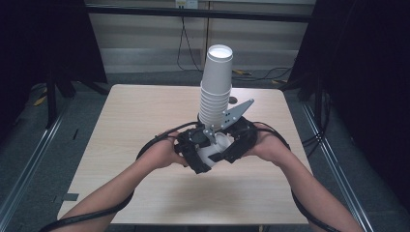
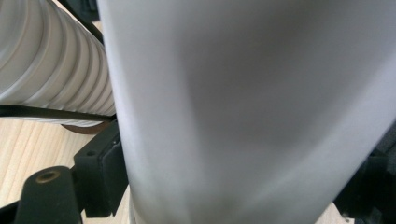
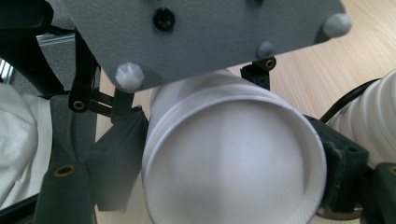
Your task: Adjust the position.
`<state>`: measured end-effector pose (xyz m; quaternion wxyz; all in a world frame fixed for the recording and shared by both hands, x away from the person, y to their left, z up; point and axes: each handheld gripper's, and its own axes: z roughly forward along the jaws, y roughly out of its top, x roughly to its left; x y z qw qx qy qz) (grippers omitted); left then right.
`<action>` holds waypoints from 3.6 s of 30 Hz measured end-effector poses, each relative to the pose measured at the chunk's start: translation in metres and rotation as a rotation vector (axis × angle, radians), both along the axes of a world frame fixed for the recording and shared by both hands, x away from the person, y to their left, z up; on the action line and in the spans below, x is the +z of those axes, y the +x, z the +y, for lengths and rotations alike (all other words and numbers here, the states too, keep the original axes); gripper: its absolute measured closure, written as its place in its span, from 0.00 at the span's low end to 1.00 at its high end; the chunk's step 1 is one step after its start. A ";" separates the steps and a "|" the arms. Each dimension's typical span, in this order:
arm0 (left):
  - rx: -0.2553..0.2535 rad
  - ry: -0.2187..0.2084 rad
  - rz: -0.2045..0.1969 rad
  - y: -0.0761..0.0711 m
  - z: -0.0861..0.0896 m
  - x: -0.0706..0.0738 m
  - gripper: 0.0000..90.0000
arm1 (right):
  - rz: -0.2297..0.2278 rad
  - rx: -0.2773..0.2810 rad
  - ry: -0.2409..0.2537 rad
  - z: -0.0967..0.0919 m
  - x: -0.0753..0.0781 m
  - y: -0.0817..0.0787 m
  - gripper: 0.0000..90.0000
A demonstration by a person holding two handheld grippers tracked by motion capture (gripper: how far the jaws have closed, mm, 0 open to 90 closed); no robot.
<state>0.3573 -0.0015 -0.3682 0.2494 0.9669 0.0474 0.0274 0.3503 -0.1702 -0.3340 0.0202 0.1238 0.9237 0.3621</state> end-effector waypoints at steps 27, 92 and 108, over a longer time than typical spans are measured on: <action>-0.065 0.028 -0.023 -0.004 -0.004 0.002 0.18 | 0.053 0.021 -0.086 -0.003 0.003 0.000 0.28; -0.013 -0.240 0.051 0.014 0.035 -0.015 0.00 | 0.094 -0.085 0.116 -0.041 -0.006 0.001 0.27; -0.003 -0.248 0.077 0.012 0.028 -0.020 0.09 | 0.098 -0.073 0.141 -0.039 -0.006 0.002 0.27</action>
